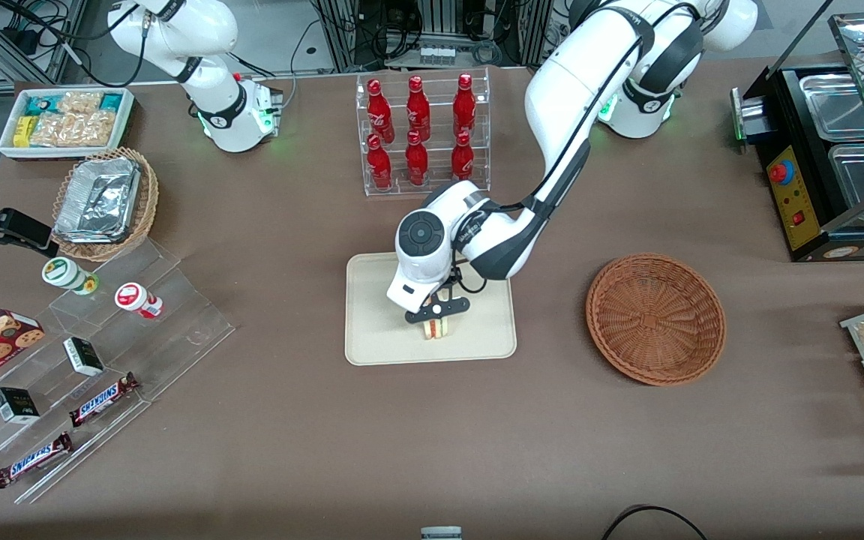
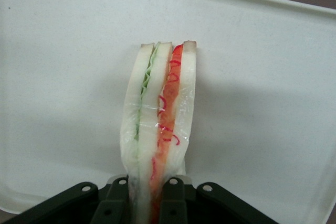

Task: Place sandwich from basket to tray
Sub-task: 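Lower the sandwich onto the tray and open the left gripper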

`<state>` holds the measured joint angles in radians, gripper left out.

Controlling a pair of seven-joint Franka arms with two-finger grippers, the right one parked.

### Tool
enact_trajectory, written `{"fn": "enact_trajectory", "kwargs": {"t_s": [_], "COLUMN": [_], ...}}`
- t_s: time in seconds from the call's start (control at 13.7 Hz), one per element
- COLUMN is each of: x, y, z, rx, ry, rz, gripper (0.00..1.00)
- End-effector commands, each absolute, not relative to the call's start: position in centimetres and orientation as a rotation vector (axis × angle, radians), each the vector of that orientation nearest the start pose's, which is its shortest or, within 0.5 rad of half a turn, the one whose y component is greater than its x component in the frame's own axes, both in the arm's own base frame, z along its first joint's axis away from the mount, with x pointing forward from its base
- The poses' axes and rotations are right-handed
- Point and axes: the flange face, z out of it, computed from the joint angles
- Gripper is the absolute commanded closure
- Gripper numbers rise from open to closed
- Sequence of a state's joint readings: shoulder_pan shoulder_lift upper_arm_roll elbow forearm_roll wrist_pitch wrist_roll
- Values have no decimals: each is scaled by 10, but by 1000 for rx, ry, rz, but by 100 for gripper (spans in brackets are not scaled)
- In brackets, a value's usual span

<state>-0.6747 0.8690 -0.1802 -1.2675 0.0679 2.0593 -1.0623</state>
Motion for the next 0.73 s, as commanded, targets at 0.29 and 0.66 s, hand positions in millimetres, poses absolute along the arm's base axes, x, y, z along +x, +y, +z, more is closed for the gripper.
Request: {"fn": "enact_trajectory", "kwargs": {"t_s": [0.29,0.66], "x": [521,522], "y": [-542,-533], "z": [255,312], "rx": [-3115,-3104], "ry": [-421,-404], "rz": [119,94], "gripper": [0,0]}}
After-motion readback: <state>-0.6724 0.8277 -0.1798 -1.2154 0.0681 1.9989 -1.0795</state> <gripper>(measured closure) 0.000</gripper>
